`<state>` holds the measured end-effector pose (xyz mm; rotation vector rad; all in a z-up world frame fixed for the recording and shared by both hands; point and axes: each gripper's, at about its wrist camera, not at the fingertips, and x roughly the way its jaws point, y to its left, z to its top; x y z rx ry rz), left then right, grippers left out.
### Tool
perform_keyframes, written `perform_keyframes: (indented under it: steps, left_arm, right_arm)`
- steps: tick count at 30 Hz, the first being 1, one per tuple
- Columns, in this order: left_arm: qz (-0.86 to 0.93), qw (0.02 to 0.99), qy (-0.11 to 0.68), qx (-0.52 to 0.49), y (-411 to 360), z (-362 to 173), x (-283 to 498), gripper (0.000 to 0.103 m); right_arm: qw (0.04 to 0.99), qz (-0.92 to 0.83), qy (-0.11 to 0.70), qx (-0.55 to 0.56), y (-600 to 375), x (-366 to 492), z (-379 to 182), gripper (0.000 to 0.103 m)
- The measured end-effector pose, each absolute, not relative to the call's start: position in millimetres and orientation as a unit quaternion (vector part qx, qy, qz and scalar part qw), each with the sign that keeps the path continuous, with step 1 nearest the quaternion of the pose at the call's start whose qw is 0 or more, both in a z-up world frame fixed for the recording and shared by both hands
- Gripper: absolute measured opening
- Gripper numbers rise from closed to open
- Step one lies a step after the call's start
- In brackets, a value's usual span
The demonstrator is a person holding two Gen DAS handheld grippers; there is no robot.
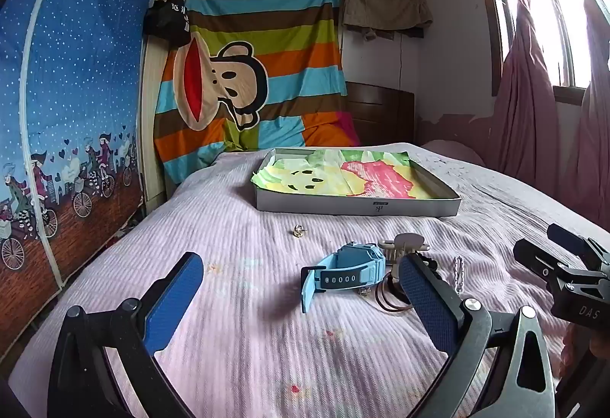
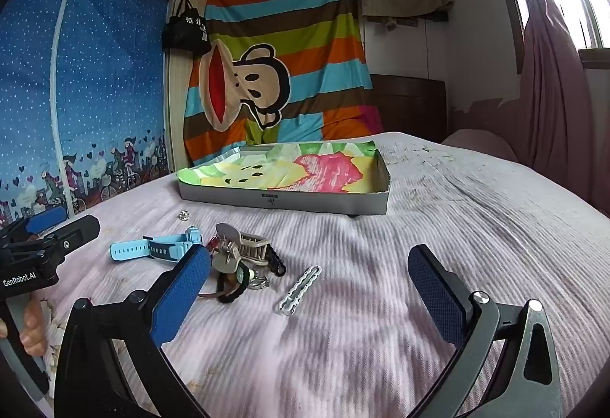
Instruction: Organize jewelry
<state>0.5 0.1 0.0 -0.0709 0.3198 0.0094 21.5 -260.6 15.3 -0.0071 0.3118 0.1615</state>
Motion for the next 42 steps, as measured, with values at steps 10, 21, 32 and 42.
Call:
perform_keyframes:
  steps: [10, 21, 32, 42]
  left_arm:
    - [0.005, 0.987, 0.157, -0.034, 0.0, 0.0, 0.1, 0.103]
    - [0.005, 0.987, 0.157, -0.033, 0.2, 0.0, 0.0, 0.103]
    - [0.005, 0.987, 0.156, -0.032, 0.2, -0.1, 0.0, 0.103]
    - [0.005, 0.987, 0.156, -0.032, 0.1, -0.1, 0.0, 0.103]
  right_arm:
    - [0.985, 0.080, 0.156, -0.004, -260.1, 22.0, 15.0, 0.102]
    - [0.985, 0.079, 0.156, -0.003, -260.5, 22.4, 14.9, 0.102]
    - [0.985, 0.080, 0.156, -0.002, -261.2, 21.2, 16.2, 0.102]
    - [0.985, 0.080, 0.156, -0.002, -261.0, 21.2, 16.1, 0.102]
